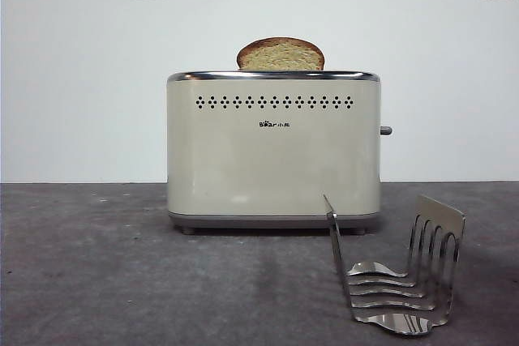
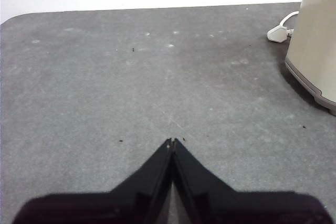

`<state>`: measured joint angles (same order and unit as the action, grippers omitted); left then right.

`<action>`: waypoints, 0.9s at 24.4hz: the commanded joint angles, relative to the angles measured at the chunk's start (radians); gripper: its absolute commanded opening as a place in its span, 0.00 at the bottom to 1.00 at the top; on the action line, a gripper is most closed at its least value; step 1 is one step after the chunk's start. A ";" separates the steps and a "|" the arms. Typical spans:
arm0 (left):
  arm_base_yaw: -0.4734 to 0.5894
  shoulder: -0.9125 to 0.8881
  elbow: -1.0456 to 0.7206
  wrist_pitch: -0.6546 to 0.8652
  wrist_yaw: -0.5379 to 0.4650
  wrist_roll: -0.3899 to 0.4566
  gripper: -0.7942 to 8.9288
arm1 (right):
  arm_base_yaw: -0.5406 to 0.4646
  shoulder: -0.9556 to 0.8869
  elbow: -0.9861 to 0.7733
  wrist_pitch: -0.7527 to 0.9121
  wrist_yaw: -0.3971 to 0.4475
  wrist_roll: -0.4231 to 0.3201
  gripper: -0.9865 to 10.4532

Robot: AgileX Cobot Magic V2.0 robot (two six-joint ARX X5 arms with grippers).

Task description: Pick up a slice of bread from the rack,put the bread on the toaster,press the button

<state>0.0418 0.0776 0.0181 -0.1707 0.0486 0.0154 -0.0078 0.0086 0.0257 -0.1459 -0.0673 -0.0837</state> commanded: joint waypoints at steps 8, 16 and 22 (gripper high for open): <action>-0.003 0.003 -0.011 0.007 0.005 0.005 0.08 | 0.002 -0.001 -0.012 -0.040 0.076 0.020 0.09; -0.003 0.003 -0.011 0.007 0.005 0.005 0.08 | 0.002 -0.001 -0.012 -0.039 0.076 0.037 0.09; -0.003 0.003 -0.011 0.007 0.005 0.005 0.08 | 0.002 0.000 -0.012 -0.040 0.076 0.037 0.09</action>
<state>0.0418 0.0811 0.0181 -0.1707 0.0486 0.0154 -0.0067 0.0101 0.0242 -0.1898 0.0040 -0.0570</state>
